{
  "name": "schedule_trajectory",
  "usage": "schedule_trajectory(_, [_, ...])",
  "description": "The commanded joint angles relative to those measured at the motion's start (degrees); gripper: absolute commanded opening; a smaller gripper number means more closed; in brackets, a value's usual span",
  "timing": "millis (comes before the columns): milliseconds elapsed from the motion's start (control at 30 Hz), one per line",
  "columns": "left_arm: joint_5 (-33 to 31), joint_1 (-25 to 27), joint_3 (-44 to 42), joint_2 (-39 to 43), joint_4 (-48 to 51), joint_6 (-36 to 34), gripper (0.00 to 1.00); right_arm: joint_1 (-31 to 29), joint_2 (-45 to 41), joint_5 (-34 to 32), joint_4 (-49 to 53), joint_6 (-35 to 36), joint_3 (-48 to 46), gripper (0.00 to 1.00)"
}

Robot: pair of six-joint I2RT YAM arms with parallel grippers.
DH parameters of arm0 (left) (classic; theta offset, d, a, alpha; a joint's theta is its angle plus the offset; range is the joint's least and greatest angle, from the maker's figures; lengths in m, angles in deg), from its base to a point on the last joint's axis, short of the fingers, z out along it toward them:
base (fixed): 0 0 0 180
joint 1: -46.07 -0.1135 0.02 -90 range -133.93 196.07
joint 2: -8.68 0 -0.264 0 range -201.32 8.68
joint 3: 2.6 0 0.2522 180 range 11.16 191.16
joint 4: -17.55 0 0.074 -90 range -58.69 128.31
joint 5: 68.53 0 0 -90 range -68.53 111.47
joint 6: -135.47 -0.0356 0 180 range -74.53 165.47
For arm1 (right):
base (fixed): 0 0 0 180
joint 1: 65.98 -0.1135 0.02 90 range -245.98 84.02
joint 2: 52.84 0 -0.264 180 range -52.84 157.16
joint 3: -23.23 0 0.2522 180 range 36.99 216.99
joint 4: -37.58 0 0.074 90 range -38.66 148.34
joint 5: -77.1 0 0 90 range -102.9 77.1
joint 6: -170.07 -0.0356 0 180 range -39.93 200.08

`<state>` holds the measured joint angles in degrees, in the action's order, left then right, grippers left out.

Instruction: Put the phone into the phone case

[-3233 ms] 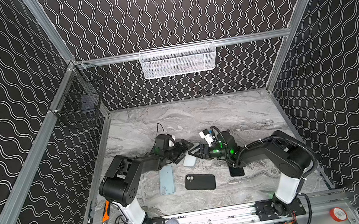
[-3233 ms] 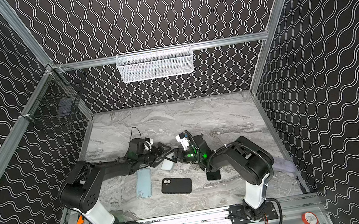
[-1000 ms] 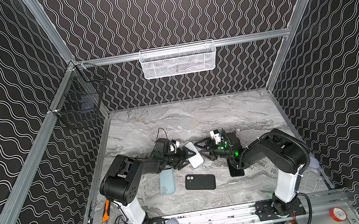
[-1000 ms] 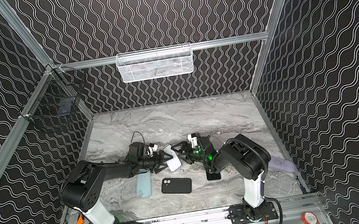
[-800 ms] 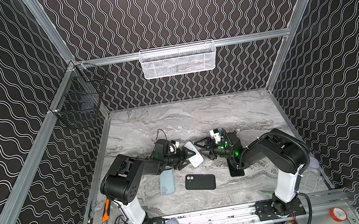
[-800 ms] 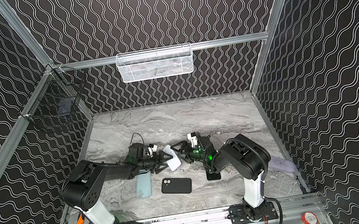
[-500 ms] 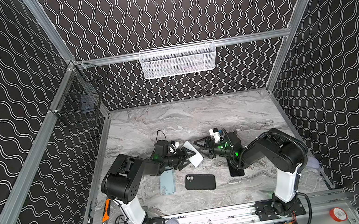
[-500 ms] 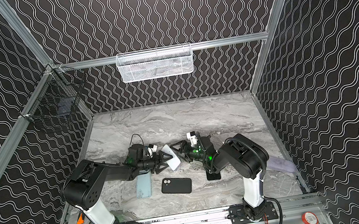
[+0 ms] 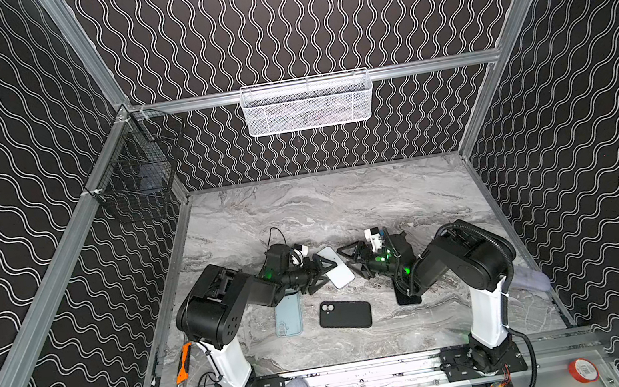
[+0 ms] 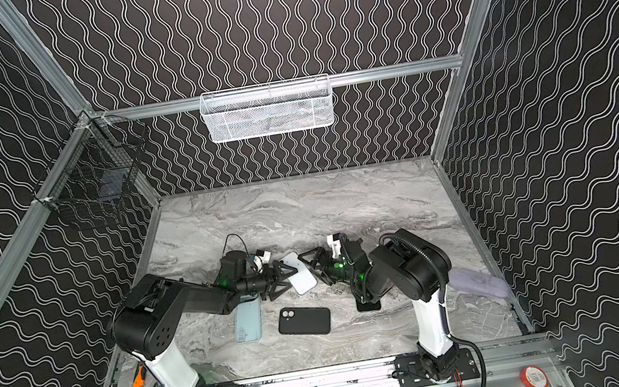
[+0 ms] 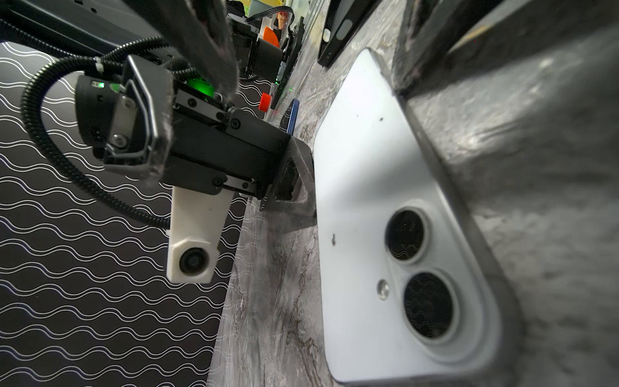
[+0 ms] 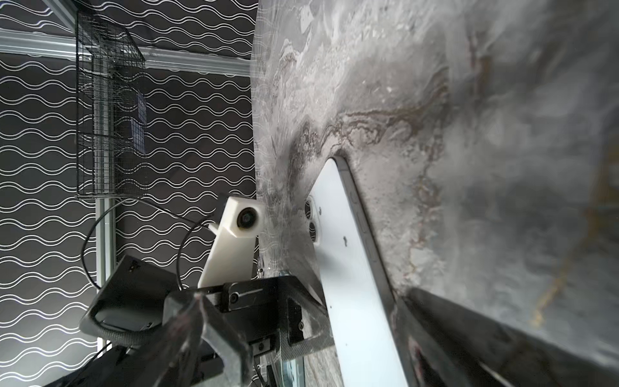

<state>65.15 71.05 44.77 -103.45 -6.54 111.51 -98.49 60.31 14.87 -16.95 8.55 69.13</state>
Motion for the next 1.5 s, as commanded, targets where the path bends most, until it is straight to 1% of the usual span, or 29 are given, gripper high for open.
schedule_trajectory(0, [-6.0,0.3,0.1,-0.6,0.1,-0.6,0.79,-1.4,0.4,11.4,1.5,-2.9,0.0,0.91])
schedule_trajectory(133, [-6.6,0.2,-0.8,-0.1,-2.2,0.1,0.79,-1.6,0.4,11.3,3.5,-2.2,0.2,0.9])
schedule_trajectory(267, [-7.5,0.3,-1.2,0.3,-4.9,-0.1,0.78,-1.8,-0.1,10.9,7.7,-0.5,0.4,0.9])
schedule_trajectory(400, [-8.3,0.2,-2.1,0.2,-10.1,1.6,0.78,-1.8,-0.9,11.0,12.0,1.3,0.9,0.9])
schedule_trajectory(567, [-8.7,0.2,-2.9,-0.5,-16.2,3.8,0.78,-2.1,-1.7,12.0,14.1,2.8,1.3,0.91])
schedule_trajectory(733, [-8.6,0.4,-2.8,0.0,-15.0,3.7,0.77,-2.1,-2.0,12.9,16.9,4.8,3.0,0.91])
schedule_trajectory(867, [-9.1,1.1,-3.8,1.0,-14.1,3.7,0.77,-1.5,-2.7,12.5,21.3,7.0,5.5,0.92])
schedule_trajectory(967, [-9.5,1.8,-4.7,1.3,-14.6,4.1,0.77,0.0,-3.3,12.4,22.0,7.0,7.1,0.93])
schedule_trajectory(1067, [-9.6,2.0,-5.6,1.2,-17.5,5.6,0.77,2.1,-4.1,12.5,21.8,6.4,7.4,0.93])
schedule_trajectory(1133, [-9.4,2.0,-5.9,2.0,-18.2,6.4,0.77,3.1,-7.6,12.1,23.0,7.1,7.1,0.94])
schedule_trajectory(1233, [-9.4,1.3,-4.7,6.1,-14.0,5.2,0.79,3.4,-13.0,10.5,30.8,12.4,7.2,0.95])
schedule_trajectory(1300, [-10.1,0.6,-3.0,10.3,-7.3,2.6,0.85,3.1,-17.1,9.2,35.9,15.9,6.7,0.96])
schedule_trajectory(1333, [-11.1,0.1,-1.7,13.2,-1.9,0.3,0.89,3.1,-18.9,8.4,38.0,17.2,5.9,0.96])
schedule_trajectory(1367, [-12.6,-0.5,-0.4,16.2,5.1,-2.3,0.98,3.0,-21.1,7.8,40.1,18.3,5.1,0.97])
schedule_trajectory(1467, [-18.8,-2.0,6.2,24.2,26.7,-11.5,0.99,2.5,-25.1,6.6,48.2,22.2,3.9,0.97])
